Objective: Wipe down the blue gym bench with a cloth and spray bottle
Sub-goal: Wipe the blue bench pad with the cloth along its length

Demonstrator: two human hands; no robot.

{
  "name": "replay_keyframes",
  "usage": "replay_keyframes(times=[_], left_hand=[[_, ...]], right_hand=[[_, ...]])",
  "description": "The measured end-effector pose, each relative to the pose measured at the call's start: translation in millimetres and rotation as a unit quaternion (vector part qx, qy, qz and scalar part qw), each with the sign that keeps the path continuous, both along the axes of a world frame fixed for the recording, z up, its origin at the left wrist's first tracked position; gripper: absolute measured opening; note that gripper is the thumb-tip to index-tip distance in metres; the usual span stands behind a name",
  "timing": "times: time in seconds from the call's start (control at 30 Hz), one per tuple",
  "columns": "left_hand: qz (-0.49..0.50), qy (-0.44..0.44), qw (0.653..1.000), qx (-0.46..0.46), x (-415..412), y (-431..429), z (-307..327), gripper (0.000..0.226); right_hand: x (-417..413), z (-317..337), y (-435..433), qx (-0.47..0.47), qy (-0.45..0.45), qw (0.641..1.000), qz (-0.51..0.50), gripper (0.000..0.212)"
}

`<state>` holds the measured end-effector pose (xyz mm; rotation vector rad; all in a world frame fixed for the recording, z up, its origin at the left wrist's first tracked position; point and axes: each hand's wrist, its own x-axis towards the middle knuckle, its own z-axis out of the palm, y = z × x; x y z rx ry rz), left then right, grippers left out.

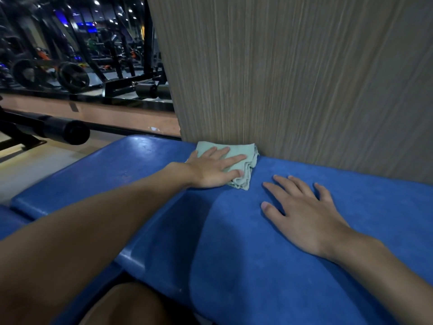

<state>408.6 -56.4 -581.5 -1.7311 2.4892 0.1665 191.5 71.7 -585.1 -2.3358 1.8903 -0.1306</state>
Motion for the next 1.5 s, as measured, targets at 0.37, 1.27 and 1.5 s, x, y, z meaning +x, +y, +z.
replay_keyframes(times=[0.37, 1.27, 1.5], left_hand=[[-0.056, -0.025, 0.998, -0.016, 65.1, 182.7, 6.0, 0.064], [0.002, 0.014, 1.000, -0.005, 45.7, 34.6, -3.3, 0.056], [-0.018, -0.014, 1.000, -0.019, 86.6, 152.7, 1.7, 0.066]], right_hand=[[7.2, 9.6, 3.4, -0.001, 0.030, 0.999, -0.012, 0.059], [28.8, 0.0, -7.0, -0.002, 0.004, 1.000, 0.021, 0.063], [29.4, -2.4, -5.5, 0.002, 0.001, 1.000, 0.014, 0.062]])
